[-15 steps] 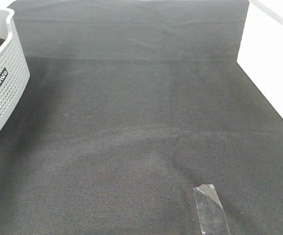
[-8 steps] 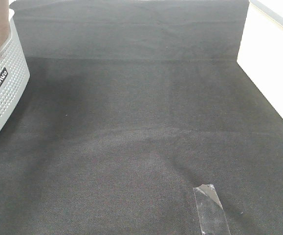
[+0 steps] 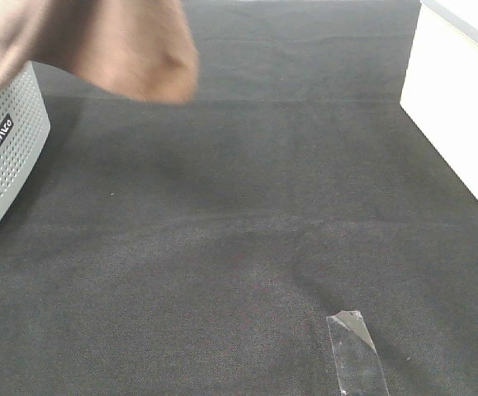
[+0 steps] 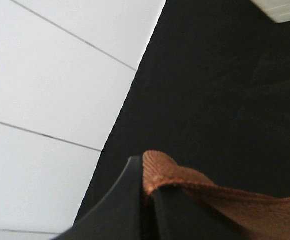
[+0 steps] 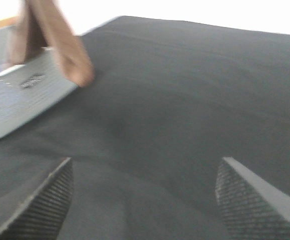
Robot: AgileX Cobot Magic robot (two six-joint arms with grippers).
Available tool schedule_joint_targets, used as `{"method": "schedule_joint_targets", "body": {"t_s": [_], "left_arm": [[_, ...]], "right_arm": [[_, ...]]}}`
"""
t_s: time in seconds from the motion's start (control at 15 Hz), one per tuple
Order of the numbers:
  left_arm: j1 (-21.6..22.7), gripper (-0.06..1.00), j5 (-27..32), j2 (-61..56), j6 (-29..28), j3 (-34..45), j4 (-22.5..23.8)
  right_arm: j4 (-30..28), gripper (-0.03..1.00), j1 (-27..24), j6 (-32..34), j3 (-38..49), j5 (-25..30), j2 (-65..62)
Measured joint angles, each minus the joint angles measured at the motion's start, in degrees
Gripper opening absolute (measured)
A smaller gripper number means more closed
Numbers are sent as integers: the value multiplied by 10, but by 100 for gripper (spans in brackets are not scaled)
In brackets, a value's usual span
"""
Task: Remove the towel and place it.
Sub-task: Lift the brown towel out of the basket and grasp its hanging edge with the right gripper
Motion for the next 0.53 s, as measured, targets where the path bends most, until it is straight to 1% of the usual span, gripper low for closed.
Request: {"method": "schedule_joint_targets", "body": {"t_s": [0.07, 0.13, 0.2, 0.27, 0.33, 0.4, 0.47, 0.53], "left_arm": [[-27, 1, 0, 0, -11, 0, 0], [-34, 1, 0, 0, -15, 0, 0], [-42, 1, 0, 0, -23, 0, 0], [-48, 1, 0, 0, -28, 0, 0], [-48, 1, 0, 0, -30, 0, -2], [-48, 1, 0, 0, -30, 0, -10], [-48, 1, 0, 0, -33, 0, -16], [-48, 1, 0, 0, -33, 0, -25]], "right_arm": [[160, 75, 0, -186, 0, 15, 76], [249, 75, 0, -294, 0, 39, 124], [285, 75, 0, -337, 0, 56, 150], [362, 75, 0, -431, 0, 91, 204], [409, 75, 0, -509, 0, 120, 253], [442, 75, 0, -561, 0, 142, 303], [454, 75, 0, -597, -1, 167, 352], [454, 75, 1, -619, -7, 194, 404]]}}
